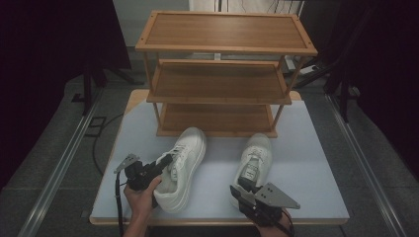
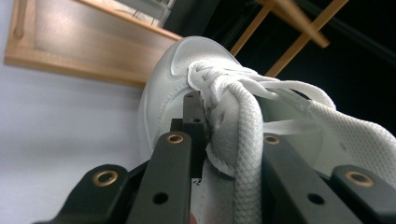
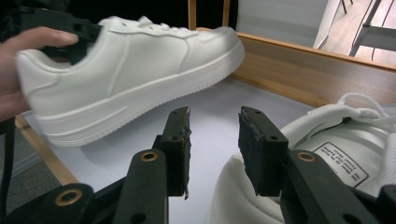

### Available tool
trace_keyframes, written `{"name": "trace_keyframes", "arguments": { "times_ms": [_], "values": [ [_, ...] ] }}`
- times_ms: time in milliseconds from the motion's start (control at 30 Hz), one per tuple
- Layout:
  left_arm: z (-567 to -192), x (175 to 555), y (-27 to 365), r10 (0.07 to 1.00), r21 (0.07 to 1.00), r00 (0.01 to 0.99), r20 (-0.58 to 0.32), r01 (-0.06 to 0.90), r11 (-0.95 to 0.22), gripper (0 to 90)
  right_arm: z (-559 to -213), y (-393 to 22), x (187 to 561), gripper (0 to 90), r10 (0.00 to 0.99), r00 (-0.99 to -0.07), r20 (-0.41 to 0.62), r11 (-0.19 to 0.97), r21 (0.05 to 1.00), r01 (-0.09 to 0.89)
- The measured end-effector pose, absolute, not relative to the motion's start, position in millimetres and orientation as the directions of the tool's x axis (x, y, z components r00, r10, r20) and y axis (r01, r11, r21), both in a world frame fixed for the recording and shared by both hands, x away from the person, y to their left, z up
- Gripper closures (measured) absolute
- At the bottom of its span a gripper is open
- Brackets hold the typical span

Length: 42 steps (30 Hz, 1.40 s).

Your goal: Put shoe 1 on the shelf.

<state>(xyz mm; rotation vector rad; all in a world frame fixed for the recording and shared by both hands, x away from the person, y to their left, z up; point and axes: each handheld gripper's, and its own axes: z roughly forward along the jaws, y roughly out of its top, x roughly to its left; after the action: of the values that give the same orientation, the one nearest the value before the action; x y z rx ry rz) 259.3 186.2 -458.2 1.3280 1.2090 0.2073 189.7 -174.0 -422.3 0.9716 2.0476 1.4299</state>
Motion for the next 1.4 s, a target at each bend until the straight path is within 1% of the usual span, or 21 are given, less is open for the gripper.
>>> {"name": "trace_keyframes", "arguments": {
  "times_ms": [67, 100, 267, 467, 700, 1133, 1267, 1400],
  "values": [
    [-453.4, 256.7, 186.5, 0.716, 0.814, 0.439, -0.543, 0.487, 0.318, 81.3, -421.6, -174.8, 189.8, 63.5, 0.763, -0.646, 0.026, 0.210, 0.935, 0.285],
    [-443.3, 251.6, 187.4, 0.710, 0.822, 0.452, -0.540, 0.465, 0.329, 81.4, -420.2, -175.7, 189.6, 63.5, 0.763, -0.645, 0.028, 0.205, 0.937, 0.283],
    [-421.5, 240.0, 190.1, 0.689, 0.837, 0.489, -0.535, 0.419, 0.352, 81.4, -417.7, -176.3, 189.9, 63.5, 0.764, -0.645, 0.027, 0.199, 0.941, 0.275],
    [-402.4, 236.5, 191.2, 0.667, 0.842, 0.519, -0.536, 0.387, 0.375, 81.4, -417.0, -176.3, 191.0, 63.5, 0.763, -0.645, 0.028, 0.196, 0.942, 0.274],
    [-378.9, 251.8, 187.5, 0.649, 0.844, 0.540, -0.536, 0.363, 0.395, 81.4, -416.4, -176.2, 190.4, 63.5, 0.763, -0.646, 0.029, 0.195, 0.942, 0.273],
    [-353.8, 284.2, 179.7, 0.661, 0.843, 0.524, -0.538, 0.344, 0.414, 81.4, -416.1, -175.3, 188.9, 63.5, 0.760, -0.650, 0.026, 0.198, 0.943, 0.269],
    [-341.7, 300.3, 175.8, 0.679, 0.854, 0.518, -0.520, 0.333, 0.400, 81.4, -415.6, -176.7, 189.1, 63.5, 0.762, -0.647, 0.029, 0.193, 0.943, 0.270],
    [-333.8, 317.0, 170.3, 0.682, 0.852, 0.510, -0.524, 0.333, 0.405, 81.4, -415.6, -177.2, 189.2, 63.5, 0.763, -0.646, 0.028, 0.194, 0.943, 0.270]
  ]
}}
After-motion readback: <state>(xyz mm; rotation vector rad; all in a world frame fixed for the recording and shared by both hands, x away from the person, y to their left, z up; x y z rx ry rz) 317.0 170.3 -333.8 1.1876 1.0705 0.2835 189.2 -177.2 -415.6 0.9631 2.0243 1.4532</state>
